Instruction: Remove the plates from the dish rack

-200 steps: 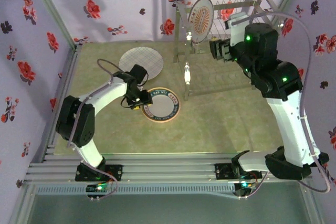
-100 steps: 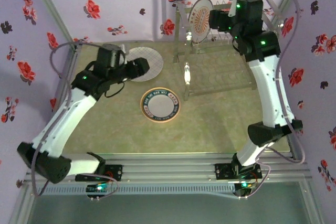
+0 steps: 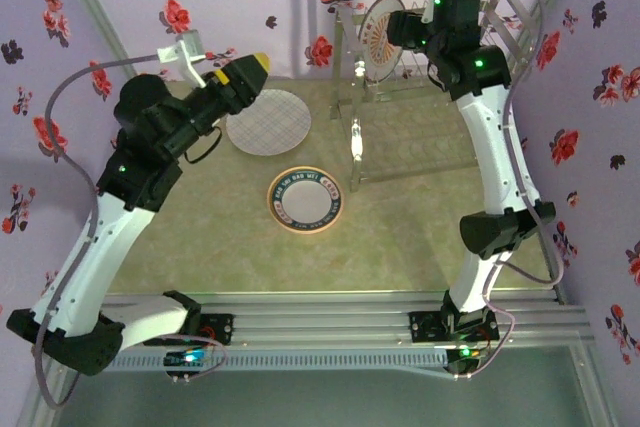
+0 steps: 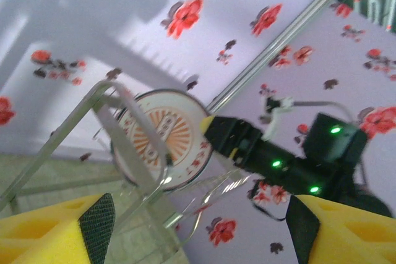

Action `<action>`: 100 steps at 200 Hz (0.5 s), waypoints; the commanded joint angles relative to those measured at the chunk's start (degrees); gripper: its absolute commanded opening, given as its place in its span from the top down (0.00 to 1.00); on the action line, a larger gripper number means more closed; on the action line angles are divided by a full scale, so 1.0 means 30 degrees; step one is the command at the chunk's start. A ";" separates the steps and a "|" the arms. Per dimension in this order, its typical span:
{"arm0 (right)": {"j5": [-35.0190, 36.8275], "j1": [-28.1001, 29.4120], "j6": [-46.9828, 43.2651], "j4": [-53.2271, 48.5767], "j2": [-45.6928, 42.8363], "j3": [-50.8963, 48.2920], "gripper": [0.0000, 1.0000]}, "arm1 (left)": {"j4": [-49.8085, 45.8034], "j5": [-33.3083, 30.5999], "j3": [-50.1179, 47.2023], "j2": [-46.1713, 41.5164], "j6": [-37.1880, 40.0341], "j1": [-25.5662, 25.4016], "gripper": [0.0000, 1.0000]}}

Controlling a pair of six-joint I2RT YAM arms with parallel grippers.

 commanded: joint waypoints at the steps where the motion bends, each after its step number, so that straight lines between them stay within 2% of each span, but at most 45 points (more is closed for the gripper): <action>1: -0.0698 -0.0112 0.0413 0.0636 0.0410 0.0614 0.31 | 0.1321 0.0323 0.1190 -0.0068 -0.0022 -0.0145 0.25; 100: -0.1473 -0.0119 0.0476 -0.0102 0.1614 0.1769 0.54 | 0.2291 0.0381 0.2118 0.0102 0.0395 -0.0145 0.25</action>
